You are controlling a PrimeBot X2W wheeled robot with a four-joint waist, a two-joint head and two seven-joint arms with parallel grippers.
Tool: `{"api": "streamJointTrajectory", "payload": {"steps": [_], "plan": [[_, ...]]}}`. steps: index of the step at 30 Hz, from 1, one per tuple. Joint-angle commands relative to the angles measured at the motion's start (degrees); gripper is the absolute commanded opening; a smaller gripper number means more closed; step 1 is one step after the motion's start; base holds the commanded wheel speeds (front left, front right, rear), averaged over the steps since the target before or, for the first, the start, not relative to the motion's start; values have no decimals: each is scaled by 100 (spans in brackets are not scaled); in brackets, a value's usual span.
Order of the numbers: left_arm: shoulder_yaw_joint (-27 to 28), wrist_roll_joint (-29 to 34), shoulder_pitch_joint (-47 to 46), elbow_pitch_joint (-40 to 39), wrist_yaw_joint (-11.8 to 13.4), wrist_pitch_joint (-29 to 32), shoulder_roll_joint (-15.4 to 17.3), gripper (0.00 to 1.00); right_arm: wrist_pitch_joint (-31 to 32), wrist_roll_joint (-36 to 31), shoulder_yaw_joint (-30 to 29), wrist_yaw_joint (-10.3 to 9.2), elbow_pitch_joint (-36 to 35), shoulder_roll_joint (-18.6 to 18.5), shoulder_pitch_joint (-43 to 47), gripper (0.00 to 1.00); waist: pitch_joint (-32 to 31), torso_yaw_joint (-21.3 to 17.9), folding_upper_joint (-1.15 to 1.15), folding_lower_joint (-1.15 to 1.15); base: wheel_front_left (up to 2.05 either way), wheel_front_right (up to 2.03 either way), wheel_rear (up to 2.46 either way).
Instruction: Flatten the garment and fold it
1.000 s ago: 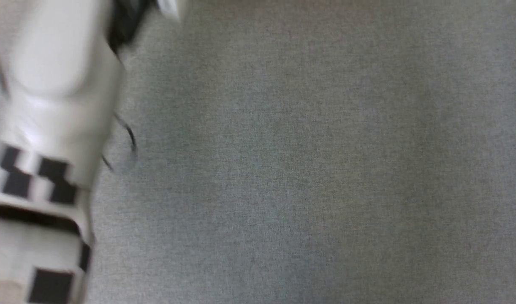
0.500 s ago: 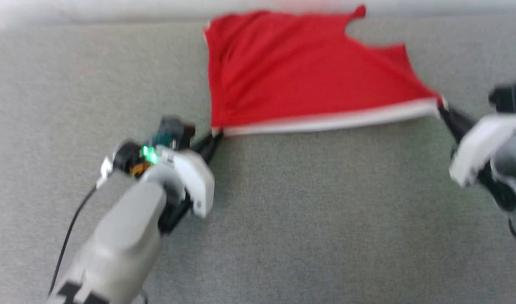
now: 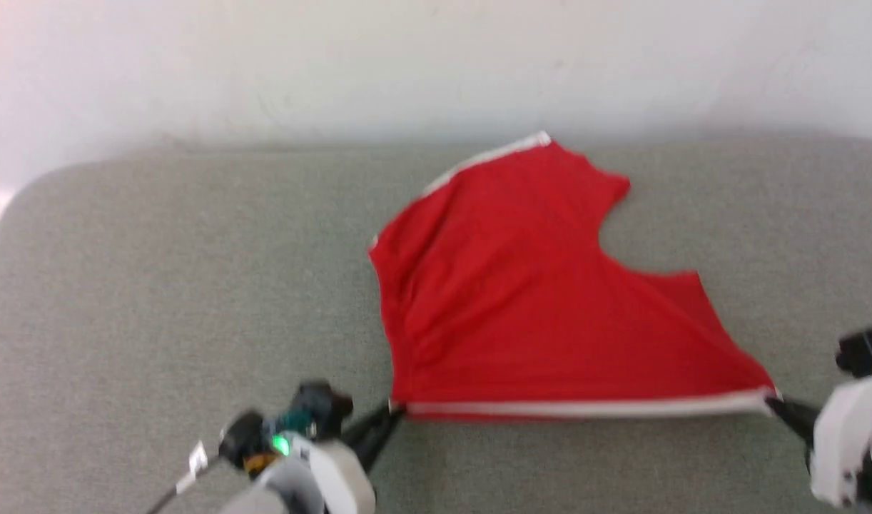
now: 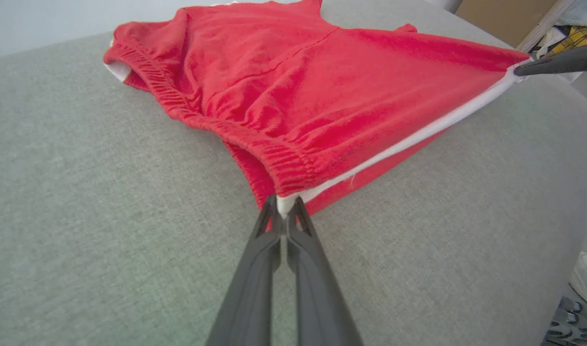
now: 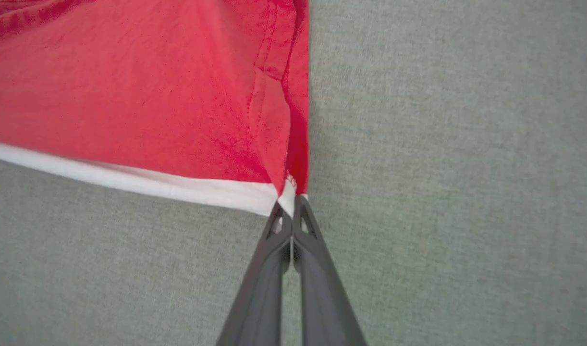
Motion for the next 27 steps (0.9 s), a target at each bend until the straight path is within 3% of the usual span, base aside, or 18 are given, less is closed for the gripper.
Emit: {"api": "streamJointTrajectory", "payload": {"steps": [1,10,14,20,27], "plan": [[-4,-55,256,-153,108,37,129,0,92,43,-106,-15,-62,-142,258,0,-370,82,0,2,0,0,0],[-317,-294,1701,-1611,512,429,525,0,1101,117,-992,-15,-940,-540,1982,0,-530,212,0,2,0,0,0],[-437,-287,1879,-1857,570,474,513,0,1238,261,-1686,-15,-1416,-330,2321,0,-418,308,0,2,0,0,0],[-362,-38,1420,-2039,624,359,396,0,1419,68,-2606,-15,-2108,-61,2098,0,-46,525,0,2,0,0,0],[-108,131,707,-2416,683,341,314,0,2006,267,-3266,-15,-2436,387,970,0,487,829,0,2,0,0,0]]}}
